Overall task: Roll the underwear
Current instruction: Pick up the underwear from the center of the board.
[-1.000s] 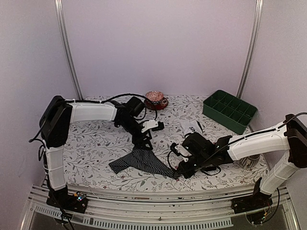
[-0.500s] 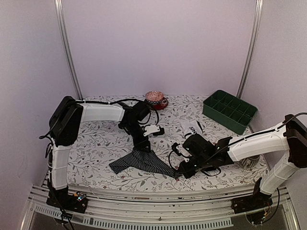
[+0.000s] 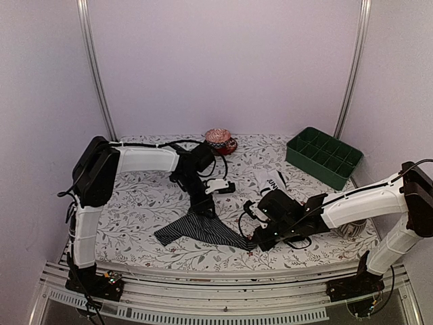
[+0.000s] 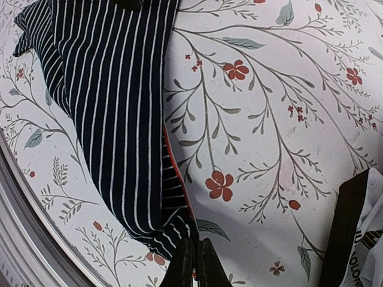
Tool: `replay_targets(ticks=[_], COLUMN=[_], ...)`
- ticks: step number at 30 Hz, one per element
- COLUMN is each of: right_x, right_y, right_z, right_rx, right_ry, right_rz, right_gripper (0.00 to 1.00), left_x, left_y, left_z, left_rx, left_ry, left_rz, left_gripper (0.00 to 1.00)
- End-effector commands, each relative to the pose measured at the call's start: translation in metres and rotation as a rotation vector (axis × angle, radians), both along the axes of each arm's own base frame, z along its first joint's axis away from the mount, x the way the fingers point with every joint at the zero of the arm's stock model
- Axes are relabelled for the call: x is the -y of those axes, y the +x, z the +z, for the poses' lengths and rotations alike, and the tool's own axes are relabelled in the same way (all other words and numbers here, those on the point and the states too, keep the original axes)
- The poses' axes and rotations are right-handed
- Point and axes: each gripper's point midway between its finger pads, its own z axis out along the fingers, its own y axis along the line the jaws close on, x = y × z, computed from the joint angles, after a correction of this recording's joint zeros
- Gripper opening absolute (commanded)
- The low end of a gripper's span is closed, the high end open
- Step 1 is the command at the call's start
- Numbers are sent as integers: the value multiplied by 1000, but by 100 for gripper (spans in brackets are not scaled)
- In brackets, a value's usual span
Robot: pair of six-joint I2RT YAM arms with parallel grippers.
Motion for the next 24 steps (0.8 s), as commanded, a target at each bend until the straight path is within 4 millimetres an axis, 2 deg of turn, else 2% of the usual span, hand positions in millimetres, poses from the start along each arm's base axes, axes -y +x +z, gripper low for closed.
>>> replay_targets(ticks=[1, 4, 8, 11, 14, 15, 19, 22, 23, 24], right_x=[8, 9, 8, 7, 7, 7, 2, -4, -6, -8], right_y=[5, 5, 6, 7, 9, 11, 22, 37, 43, 48], right_z=[-5, -6, -4, -3, -1, 1, 16, 38, 48, 58], right_rx=[7, 8, 14, 18, 27, 35, 86, 161, 194, 227], right_ry=[-35, -46, -44, -43, -46, -47, -50, -42, -37, -32], right_rz=[-33, -35, -36, -36, -40, -44, -51, -63, -62, -63], right_gripper=[2, 2, 2, 2, 2, 2, 2, 2, 2, 2], left_x=[8, 8, 6, 6, 5, 6, 12, 15, 14, 14], left_y=[-13, -20, -20, -19, -17, -15, 2, 22, 28, 32], left_z=[-10, -17, -24, -23, -17, -13, 16, 57, 83, 98], left_rx=[-36, -48, -34, -27, -4, 15, 132, 288, 358, 407], left_ry=[13, 31, 64, 68, 59, 51, -17, -110, -155, -188], left_rz=[-45, -70, -72, -69, -64, -60, -26, 32, 53, 67], left_gripper=[54, 48, 40, 25, 2, 0, 0, 0, 0, 0])
